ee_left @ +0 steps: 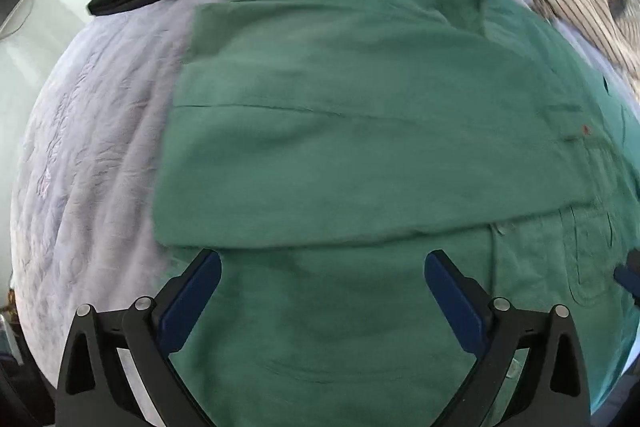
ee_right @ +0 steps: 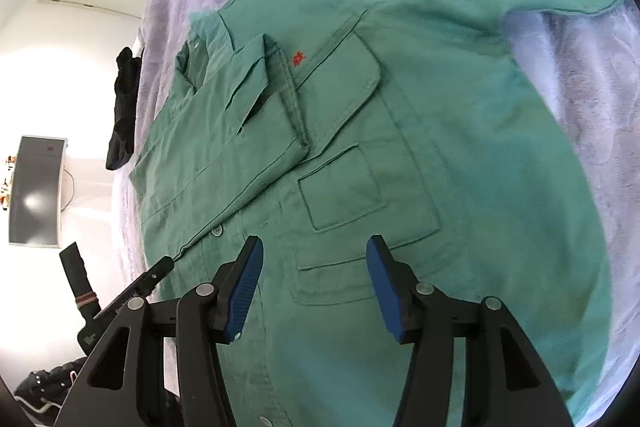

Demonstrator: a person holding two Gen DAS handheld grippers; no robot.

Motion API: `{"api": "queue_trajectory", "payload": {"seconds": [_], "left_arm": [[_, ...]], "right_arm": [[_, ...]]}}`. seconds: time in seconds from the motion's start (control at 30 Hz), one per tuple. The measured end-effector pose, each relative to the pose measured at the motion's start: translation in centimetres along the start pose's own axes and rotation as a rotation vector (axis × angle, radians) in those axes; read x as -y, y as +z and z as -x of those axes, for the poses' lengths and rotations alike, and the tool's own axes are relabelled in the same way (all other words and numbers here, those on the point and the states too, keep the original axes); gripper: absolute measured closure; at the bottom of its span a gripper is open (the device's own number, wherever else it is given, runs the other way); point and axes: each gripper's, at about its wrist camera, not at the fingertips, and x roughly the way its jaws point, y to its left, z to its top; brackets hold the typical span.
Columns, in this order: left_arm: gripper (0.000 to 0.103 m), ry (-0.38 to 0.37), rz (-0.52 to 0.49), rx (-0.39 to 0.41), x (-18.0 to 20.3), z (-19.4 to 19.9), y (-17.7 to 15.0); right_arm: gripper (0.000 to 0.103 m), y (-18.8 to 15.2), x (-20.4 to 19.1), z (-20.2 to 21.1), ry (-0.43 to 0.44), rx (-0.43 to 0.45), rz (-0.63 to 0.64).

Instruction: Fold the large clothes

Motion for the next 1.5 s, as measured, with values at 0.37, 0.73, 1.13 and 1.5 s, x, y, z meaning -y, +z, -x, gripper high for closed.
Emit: {"api": "queue_trajectory", "payload": {"seconds": [0.37, 0.73, 1.13, 1.5], "left_arm": [[0.001, -0.028, -0.082, -0.013, 9.7, 1.0, 0.2], [0.001, -0.054, -0.149, -0.010, 16.4, 0.8, 1.9], [0.001, -0.074, -0.212, -0.048, 20.3, -0.6, 2.4], [0.001, -0.120, -0.182, 0.002, 23.7, -0.2, 4.6]], "right_arm": [[0.018, 2.8, 4.3, 3.9, 0.077, 0.055, -0.024], [0.000, 7.0, 12.0, 9.6, 0.083, 0.184, -0.153], [0.000, 9.2, 18.2, 13.2, 0.067, 0.269, -0.239], [0.000, 13.1, 25.6, 15.5, 0.077, 0.327, -0.442]]}}
